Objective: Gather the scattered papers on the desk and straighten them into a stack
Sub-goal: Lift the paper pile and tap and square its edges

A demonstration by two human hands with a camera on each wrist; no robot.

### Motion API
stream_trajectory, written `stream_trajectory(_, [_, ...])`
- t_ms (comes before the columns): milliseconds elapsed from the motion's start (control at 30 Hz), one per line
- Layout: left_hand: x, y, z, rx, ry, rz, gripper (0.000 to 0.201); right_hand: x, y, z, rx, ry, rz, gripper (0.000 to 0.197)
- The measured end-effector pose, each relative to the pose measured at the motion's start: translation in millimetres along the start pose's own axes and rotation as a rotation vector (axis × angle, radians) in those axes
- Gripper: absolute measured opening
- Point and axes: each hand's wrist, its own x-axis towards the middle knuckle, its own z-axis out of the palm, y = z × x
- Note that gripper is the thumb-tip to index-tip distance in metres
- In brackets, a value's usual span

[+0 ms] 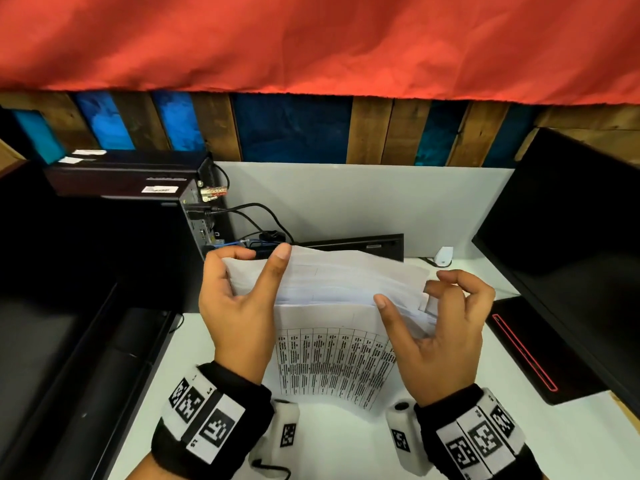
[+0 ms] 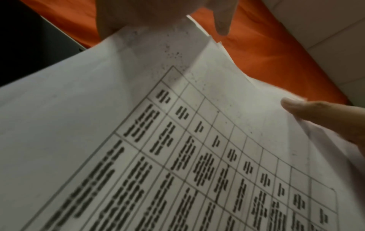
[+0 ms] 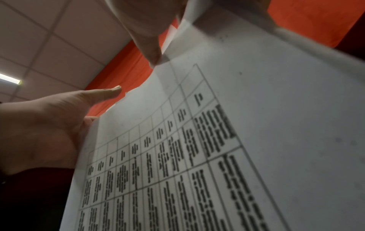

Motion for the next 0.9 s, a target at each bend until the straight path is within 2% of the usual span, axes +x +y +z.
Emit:
stream_trajectory(67, [2, 1, 1, 0.004, -0.029, 0.0, 0.045, 1, -4, -1, 0.023, -0.017, -0.011, 0.06])
stream_trajectory(133, [2, 2, 1, 0.005, -0.05, -0.001, 0.042, 3, -7, -2, -0.036, -0.093, -0.024, 0.066])
stream_trajectory(200, [1, 4, 0, 0.007, -0.061, 0.012, 0.041, 5, -7, -2, -0.12, -0.143, -0.013, 0.057])
stream_trajectory(267, [0, 5, 1, 0.003, -0.068, 0.022, 0.042, 5, -6, 0, -0.127, -0.114, 0.027, 0.053])
stream_trajectory(367, [-1, 7, 3, -0.014, -0.064, 0.008, 0.039, 6, -10, 0, -0.042, -0.082, 0.047, 0.066])
stream_trajectory(467, [0, 8, 6, 0.014, -0.058, -0.005, 0.042, 9, -17, -2, -0.118, -0.203, -0.005, 0.079])
stream_trajectory(567, [0, 7, 12, 0.032, -0.04, -0.018, 0.047, 12, -17, -2, -0.184, -0.22, -0.016, 0.059])
stream_trajectory(667, [3, 2, 13, 0.061, -0.044, -0.01, 0.036, 11, -15, -1, -0.174, -0.169, -0.032, 0.04])
stream_trajectory(800, [4, 1, 9, 0.079, -0.089, 0.031, 0.009, 8, -15, -1, -0.112, -0.129, -0.055, 0.044])
stream_trajectory(833, [2, 3, 9, 0.075, -0.111, 0.044, 0.008, 7, -16, -1, -0.098, -0.155, -0.073, 0.047])
stream_trajectory(900, [-1, 6, 11, 0.08, -0.139, 0.059, 0.021, 7, -15, 0, -0.126, -0.225, -0.098, 0.039])
